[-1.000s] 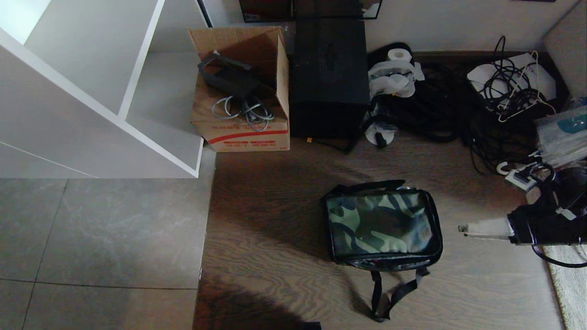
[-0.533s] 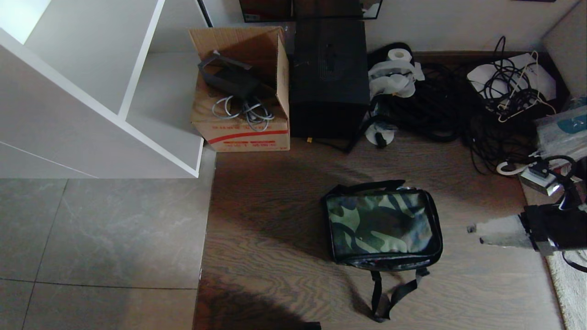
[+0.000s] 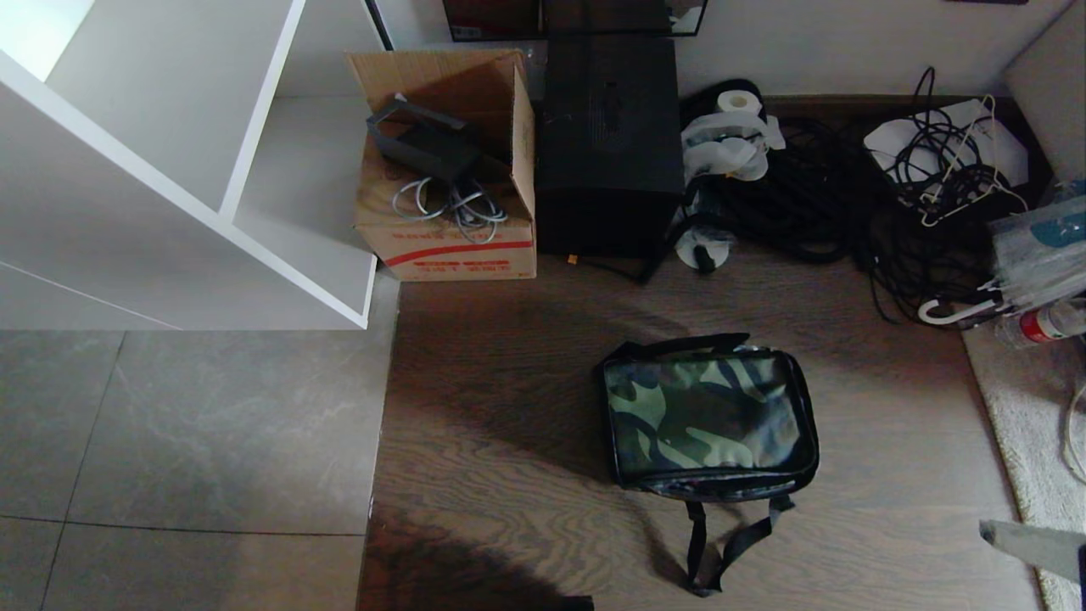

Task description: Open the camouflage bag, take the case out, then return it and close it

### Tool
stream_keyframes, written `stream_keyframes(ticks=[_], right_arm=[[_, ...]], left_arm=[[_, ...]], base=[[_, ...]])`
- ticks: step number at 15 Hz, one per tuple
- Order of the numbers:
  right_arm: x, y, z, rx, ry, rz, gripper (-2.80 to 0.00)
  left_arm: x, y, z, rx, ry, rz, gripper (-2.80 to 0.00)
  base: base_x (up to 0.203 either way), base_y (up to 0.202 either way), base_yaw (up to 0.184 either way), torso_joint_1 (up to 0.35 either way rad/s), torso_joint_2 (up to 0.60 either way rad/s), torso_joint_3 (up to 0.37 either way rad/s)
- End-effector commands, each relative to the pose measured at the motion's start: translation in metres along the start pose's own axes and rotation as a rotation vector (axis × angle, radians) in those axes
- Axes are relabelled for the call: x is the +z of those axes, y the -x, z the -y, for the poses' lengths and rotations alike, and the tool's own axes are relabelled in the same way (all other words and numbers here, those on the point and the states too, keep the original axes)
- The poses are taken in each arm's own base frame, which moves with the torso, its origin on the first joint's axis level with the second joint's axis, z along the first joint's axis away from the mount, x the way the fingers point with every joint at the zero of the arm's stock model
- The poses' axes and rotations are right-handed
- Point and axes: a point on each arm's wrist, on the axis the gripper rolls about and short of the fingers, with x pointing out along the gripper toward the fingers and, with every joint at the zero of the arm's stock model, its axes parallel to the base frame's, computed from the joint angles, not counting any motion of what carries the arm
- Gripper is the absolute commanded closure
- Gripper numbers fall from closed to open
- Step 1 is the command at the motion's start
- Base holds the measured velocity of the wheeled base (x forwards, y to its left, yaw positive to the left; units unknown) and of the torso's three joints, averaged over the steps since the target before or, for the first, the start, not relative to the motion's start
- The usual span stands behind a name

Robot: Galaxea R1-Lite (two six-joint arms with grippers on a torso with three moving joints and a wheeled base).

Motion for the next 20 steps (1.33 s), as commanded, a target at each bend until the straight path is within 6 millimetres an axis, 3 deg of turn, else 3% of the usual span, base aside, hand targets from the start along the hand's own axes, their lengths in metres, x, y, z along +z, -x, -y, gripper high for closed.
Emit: stream_keyframes(ticks=[1,3,5,10,15,20], right_arm=[[-0.046,0.036,-0.023,-0.089,0.094,0.192,0.0],[-0.082,0.041,-0.026,-0.19,0.105,0.25,0.0],[-0.105,0.039,-0.023,-0.251,0.079,0.283,0.0],[-0.114,0.03,-0.021,-0.243,0.064,0.372,0.0],[-0.127,0.041,-0.025,-0.26,0.076,0.579,0.0],[-0.126,0.041,-0.025,-0.257,0.048,0.575,0.0]], left_arm=[[0.0,0.0,0.0,0.0,0.0,0.001,0.0],[0.0,0.0,0.0,0.0,0.0,0.001,0.0],[0.0,0.0,0.0,0.0,0.0,0.001,0.0],[0.0,0.0,0.0,0.0,0.0,0.001,0.0],[0.0,0.0,0.0,0.0,0.0,0.001,0.0],[0.0,0.0,0.0,0.0,0.0,0.001,0.0]], base=[[0.0,0.0,0.0,0.0,0.0,0.0],[0.0,0.0,0.0,0.0,0.0,0.0],[0.0,0.0,0.0,0.0,0.0,0.0],[0.0,0.0,0.0,0.0,0.0,0.0],[0.0,0.0,0.0,0.0,0.0,0.0],[0.0,0.0,0.0,0.0,0.0,0.0]])
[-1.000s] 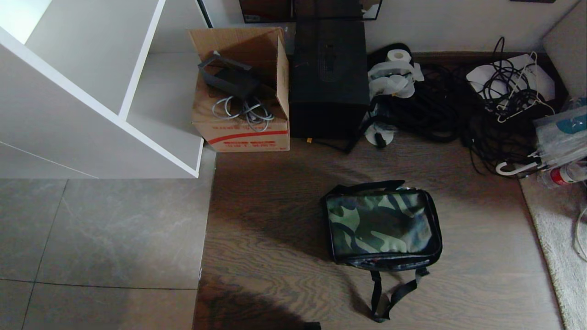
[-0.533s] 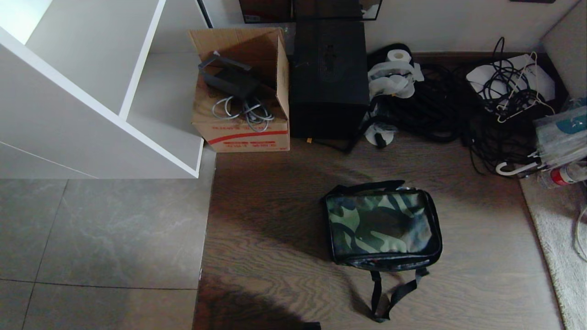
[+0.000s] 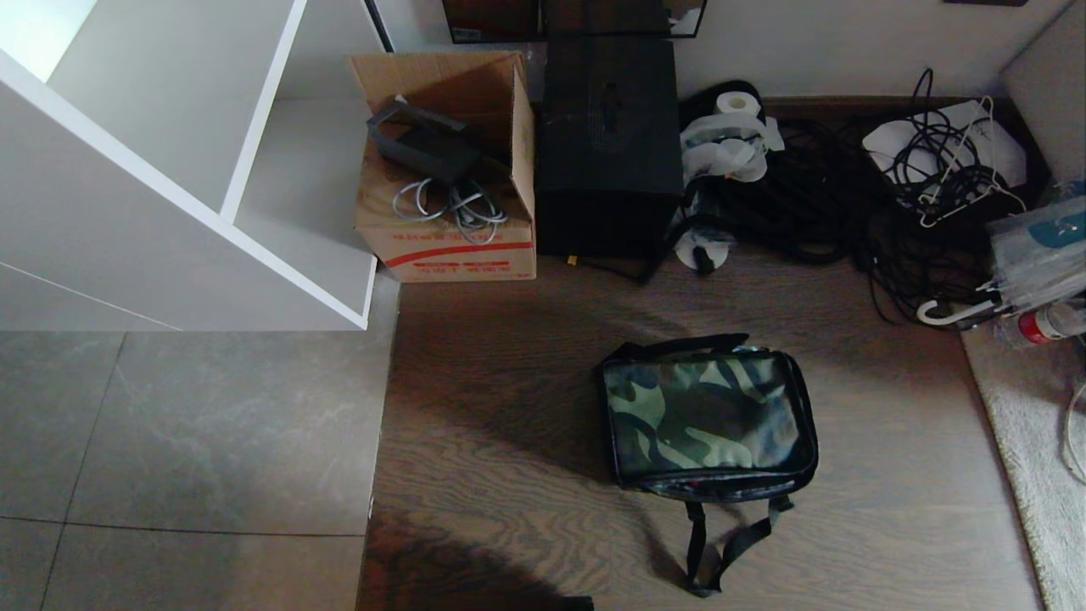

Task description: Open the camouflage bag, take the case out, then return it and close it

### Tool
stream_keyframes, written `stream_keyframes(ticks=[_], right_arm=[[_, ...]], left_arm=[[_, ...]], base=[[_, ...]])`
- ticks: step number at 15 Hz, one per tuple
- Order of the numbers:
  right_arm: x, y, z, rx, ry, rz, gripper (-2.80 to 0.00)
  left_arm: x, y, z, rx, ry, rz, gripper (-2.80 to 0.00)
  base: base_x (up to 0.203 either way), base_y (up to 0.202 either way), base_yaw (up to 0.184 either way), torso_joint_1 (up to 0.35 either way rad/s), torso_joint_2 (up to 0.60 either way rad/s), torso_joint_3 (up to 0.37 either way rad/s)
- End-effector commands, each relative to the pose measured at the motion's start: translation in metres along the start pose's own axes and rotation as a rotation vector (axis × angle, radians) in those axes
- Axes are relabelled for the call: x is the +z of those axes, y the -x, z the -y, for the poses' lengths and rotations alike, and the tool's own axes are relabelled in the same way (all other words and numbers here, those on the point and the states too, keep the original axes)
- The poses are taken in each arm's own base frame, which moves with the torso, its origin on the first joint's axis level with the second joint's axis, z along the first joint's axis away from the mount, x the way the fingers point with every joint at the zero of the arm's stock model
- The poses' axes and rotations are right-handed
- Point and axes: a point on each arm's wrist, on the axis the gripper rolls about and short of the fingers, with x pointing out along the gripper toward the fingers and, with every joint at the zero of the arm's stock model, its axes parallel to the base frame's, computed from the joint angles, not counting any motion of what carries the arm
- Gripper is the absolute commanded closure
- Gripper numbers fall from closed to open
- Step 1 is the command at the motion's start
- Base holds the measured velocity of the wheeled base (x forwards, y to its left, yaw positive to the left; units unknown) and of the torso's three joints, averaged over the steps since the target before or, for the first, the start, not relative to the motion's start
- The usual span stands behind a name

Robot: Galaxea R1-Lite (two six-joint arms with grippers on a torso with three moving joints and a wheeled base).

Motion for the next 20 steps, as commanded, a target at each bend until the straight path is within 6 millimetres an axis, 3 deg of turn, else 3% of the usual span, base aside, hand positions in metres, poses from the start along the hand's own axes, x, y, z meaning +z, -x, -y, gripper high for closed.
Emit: stream_keyframes(ticks=[1,20], right_arm=[[-0.0005,0.0003,0.0,0.0,-0.011,0.005,0.0],[-0.0005,0.0003,0.0,0.0,-0.012,0.005,0.0]], left_arm=[[0.0,0.0,0.0,0.0,0.0,0.0,0.0],[0.0,0.0,0.0,0.002,0.0,0.0,0.0]], base=[[0.0,0.0,0.0,0.0,0.0,0.0],[0.0,0.0,0.0,0.0,0.0,0.002]])
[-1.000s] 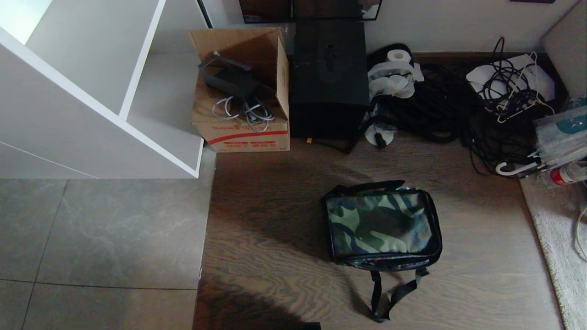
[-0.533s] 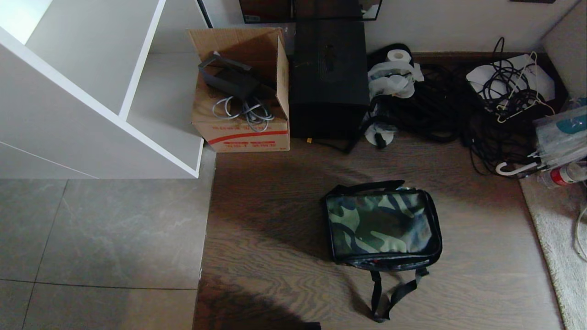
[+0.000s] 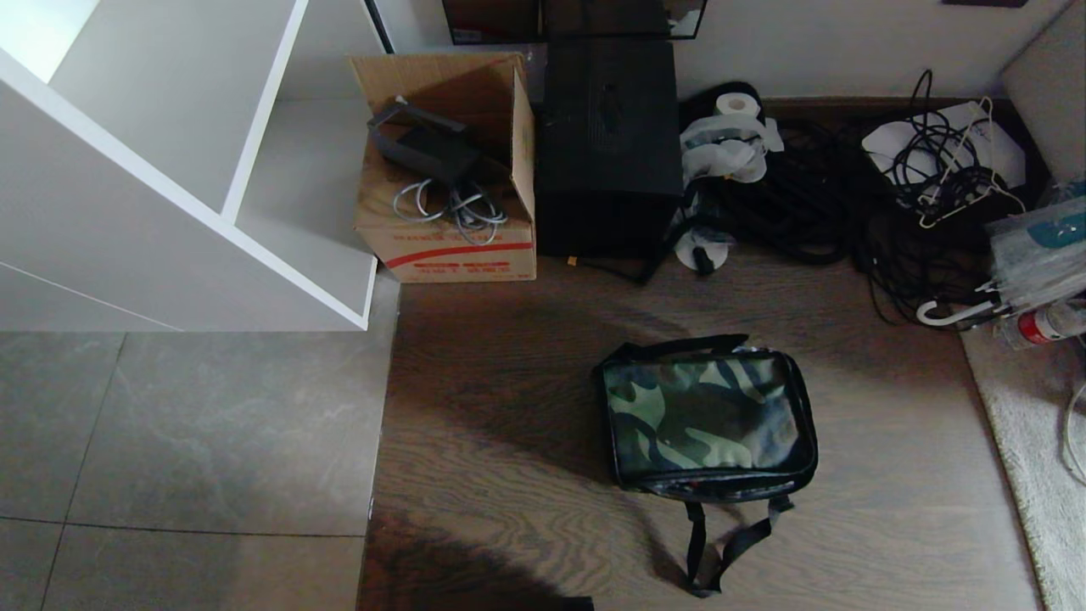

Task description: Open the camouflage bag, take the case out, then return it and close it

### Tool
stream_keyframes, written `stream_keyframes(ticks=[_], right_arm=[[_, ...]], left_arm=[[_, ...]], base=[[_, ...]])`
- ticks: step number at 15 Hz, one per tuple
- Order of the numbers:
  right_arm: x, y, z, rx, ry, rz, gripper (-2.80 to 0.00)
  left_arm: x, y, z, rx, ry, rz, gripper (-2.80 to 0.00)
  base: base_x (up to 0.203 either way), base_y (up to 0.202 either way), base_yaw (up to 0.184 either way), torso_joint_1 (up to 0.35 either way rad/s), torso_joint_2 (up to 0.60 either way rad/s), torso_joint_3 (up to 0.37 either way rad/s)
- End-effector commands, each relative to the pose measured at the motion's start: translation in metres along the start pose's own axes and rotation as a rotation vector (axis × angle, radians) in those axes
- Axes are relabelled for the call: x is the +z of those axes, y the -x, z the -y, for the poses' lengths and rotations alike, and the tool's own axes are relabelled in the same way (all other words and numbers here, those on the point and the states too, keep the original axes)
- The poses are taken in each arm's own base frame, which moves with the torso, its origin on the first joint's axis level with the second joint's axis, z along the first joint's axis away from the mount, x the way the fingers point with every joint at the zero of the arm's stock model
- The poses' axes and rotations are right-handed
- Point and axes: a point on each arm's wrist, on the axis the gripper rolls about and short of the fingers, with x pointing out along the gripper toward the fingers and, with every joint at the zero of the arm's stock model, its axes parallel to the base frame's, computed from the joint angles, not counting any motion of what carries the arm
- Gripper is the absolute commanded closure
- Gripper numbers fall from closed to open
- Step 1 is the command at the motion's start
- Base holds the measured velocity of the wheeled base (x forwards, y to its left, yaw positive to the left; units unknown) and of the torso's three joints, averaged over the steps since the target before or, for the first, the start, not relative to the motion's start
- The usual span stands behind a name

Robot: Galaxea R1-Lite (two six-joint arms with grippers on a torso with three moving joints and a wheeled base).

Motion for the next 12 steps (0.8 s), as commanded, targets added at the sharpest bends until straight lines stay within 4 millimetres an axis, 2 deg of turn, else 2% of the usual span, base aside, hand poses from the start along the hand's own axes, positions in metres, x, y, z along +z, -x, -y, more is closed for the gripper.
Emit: stream_keyframes(ticks=[1,12], right_arm=[[-0.0003,-0.0004,0.0,0.001,0.0,-0.006,0.0],[-0.0003,-0.0004,0.0,0.001,0.0,-0.006,0.0]], left_arm=[[0.0001,0.0,0.0,0.001,-0.002,0.002,0.0],[0.0001,0.0,0.0,0.001,0.002,0.002,0.0]], base=[[0.0,0.0,0.0,0.002,0.0,0.129],[0.0,0.0,0.0,0.003,0.0,0.192]])
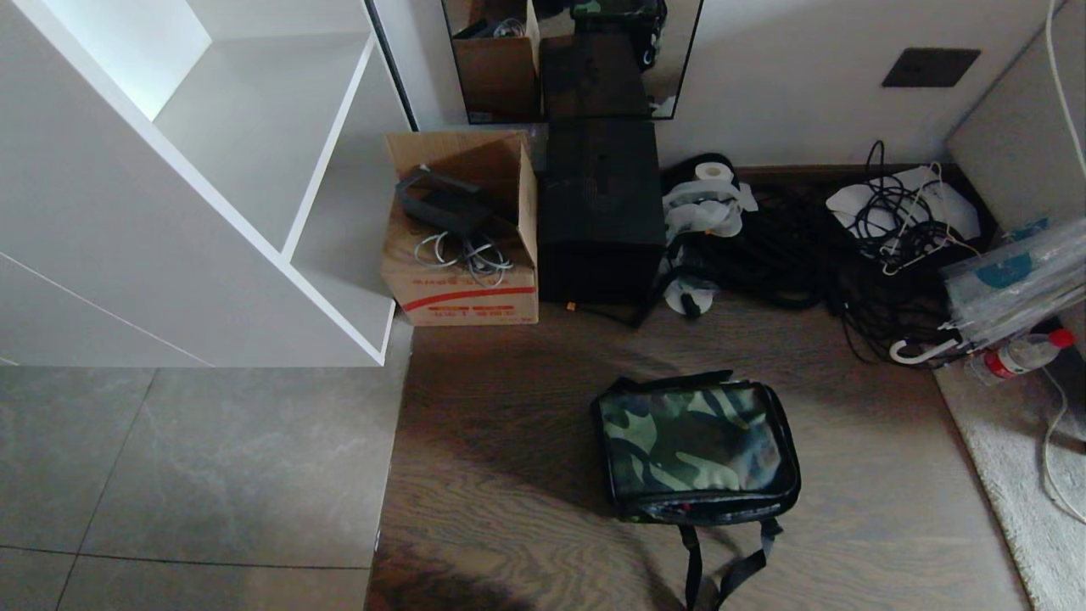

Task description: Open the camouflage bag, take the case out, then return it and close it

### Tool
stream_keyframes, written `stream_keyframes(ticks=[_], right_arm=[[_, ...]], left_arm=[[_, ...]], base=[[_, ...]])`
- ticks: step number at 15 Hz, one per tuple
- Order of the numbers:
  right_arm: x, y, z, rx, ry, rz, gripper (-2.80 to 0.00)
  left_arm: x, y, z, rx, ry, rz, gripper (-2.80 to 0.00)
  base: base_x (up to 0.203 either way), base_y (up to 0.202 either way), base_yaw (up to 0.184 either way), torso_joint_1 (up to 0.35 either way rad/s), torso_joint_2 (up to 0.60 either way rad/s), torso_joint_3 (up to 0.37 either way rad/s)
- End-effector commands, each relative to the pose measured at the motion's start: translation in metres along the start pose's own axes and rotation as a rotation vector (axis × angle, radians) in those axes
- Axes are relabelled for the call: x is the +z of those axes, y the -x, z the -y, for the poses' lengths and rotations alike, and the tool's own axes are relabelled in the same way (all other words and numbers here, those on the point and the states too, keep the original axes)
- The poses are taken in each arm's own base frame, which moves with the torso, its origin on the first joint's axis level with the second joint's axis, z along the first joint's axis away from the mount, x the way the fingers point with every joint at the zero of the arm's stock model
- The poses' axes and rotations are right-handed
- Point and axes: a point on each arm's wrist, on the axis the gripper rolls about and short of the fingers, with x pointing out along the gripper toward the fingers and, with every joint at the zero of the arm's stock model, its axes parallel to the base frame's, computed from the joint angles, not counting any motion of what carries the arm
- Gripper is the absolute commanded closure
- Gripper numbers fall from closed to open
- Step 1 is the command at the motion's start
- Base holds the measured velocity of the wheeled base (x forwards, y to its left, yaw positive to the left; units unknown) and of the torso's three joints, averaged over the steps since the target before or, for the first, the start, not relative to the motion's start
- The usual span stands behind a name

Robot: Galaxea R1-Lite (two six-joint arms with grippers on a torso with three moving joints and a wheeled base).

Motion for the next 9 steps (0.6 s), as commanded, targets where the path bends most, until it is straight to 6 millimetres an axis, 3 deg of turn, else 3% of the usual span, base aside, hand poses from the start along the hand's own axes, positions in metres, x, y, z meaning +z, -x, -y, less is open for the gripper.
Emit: stream_keyframes(ticks=[1,9], right_arm=[[-0.0003,-0.0004,0.0,0.002,0.0,-0.005,0.0],[-0.0003,-0.0004,0.0,0.002,0.0,-0.005,0.0]], left_arm=[[0.0,0.0,0.0,0.0,0.003,0.001,0.0],[0.0,0.0,0.0,0.0,0.003,0.001,0.0]], base=[[0.0,0.0,0.0,0.005,0.0,0.203],[0.0,0.0,0.0,0.002,0.0,0.203]])
